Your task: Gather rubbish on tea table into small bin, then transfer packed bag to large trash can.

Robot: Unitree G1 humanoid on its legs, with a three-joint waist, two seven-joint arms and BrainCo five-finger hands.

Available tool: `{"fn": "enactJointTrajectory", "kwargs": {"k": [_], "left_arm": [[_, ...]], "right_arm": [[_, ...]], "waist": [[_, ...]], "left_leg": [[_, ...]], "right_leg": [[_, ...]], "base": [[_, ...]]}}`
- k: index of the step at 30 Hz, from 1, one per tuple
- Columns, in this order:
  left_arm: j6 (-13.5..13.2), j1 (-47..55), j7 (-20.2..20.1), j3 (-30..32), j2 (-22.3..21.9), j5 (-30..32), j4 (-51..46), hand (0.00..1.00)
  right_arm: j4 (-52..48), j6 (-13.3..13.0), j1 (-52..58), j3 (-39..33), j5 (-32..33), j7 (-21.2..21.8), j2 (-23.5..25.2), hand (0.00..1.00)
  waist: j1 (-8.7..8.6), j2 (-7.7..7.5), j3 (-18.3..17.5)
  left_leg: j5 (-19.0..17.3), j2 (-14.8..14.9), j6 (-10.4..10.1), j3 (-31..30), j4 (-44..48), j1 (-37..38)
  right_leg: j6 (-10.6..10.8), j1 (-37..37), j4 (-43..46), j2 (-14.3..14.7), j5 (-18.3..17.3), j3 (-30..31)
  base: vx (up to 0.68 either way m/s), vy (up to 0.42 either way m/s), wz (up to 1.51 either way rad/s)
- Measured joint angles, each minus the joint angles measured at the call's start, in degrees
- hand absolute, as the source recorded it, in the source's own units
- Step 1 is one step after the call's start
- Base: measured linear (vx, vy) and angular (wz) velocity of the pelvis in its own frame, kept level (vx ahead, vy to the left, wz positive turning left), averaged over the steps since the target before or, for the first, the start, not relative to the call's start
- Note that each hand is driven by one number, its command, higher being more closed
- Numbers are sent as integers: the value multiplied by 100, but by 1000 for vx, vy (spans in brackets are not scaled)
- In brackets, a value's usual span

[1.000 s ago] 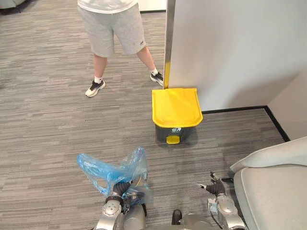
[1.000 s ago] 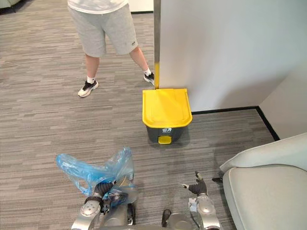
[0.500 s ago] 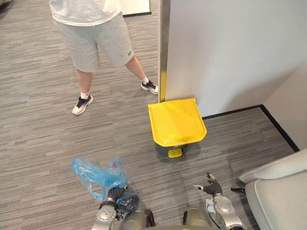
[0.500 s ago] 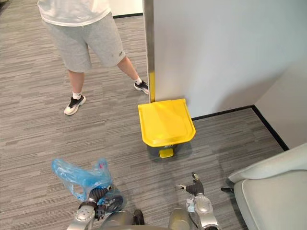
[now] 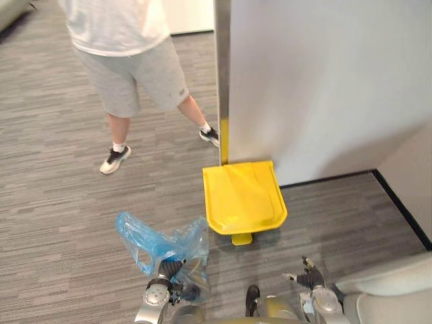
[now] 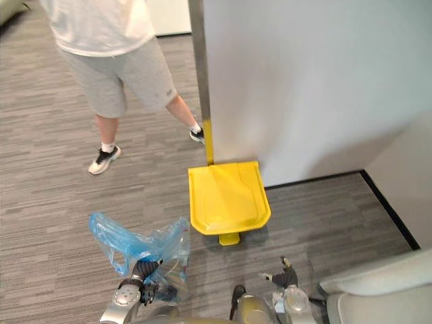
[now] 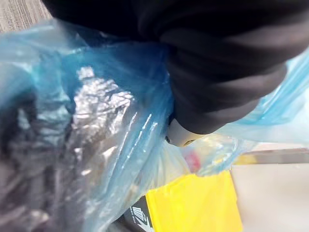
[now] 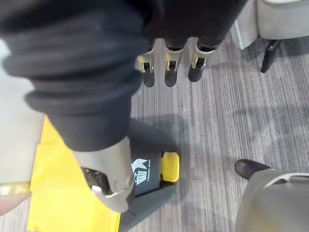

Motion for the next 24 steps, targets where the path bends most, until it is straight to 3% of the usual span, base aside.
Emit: {"fn": "enactJointTrajectory", "kwargs": {"k": [1,2,3,4,5,8,12,24], "left_arm": [[4,44,-5,-14,-12,0,1,100],[5,32,-3,-13,-4,-1,0,100],[5,31,-2,-13,0,-1,0,100],[6,27,-1,-33,-8,-1,2,100],[11,22,8,-34,39,-2,14,100],[15,52,22,-25,106,2,136,100],[15,33,25,-30,215,6,237,100],[3,81,28,-124,274,11,354,100]], "right_arm": [[-4,-1,-44,-20,81,-10,48,0],[-3,-1,-70,-49,150,-14,39,0],[-2,-1,-69,-83,165,-15,42,0],[-11,-12,-69,-139,200,-11,44,0],[30,-6,-83,-146,210,-9,99,0],[37,-12,-28,-212,209,-14,111,0],[44,-14,-27,-247,209,-14,108,0],[260,-22,-170,-251,204,-15,112,0]], "waist": [[-2,47,-28],[6,64,-18],[17,75,-19],[44,250,-60],[120,174,-81],[128,28,-148],[112,57,-175],[122,-62,-281]], "left_leg": [[-159,-24,244,42,-90,-142],[-212,-76,336,100,-430,-275],[-172,-114,328,79,-739,-299],[77,-98,331,80,-1498,-287],[60,-154,418,160,-1682,-166],[167,-388,542,282,-2107,34],[364,-622,609,374,-2592,303],[592,-630,587,239,-2951,493]], "right_leg": [[-7,9,-84,-11,41,38],[4,-2,-112,-48,105,53],[46,-8,-106,-55,110,66],[177,-19,-51,24,111,82],[247,-14,-66,-7,133,173],[350,3,-267,-137,235,293],[408,38,-389,-255,261,372],[327,312,-864,-161,459,347]], "base": [[44,60,-2],[35,103,-4],[26,150,-9],[48,184,-14],[46,133,-17],[107,119,-13],[100,78,-6],[26,-18,1]]}}
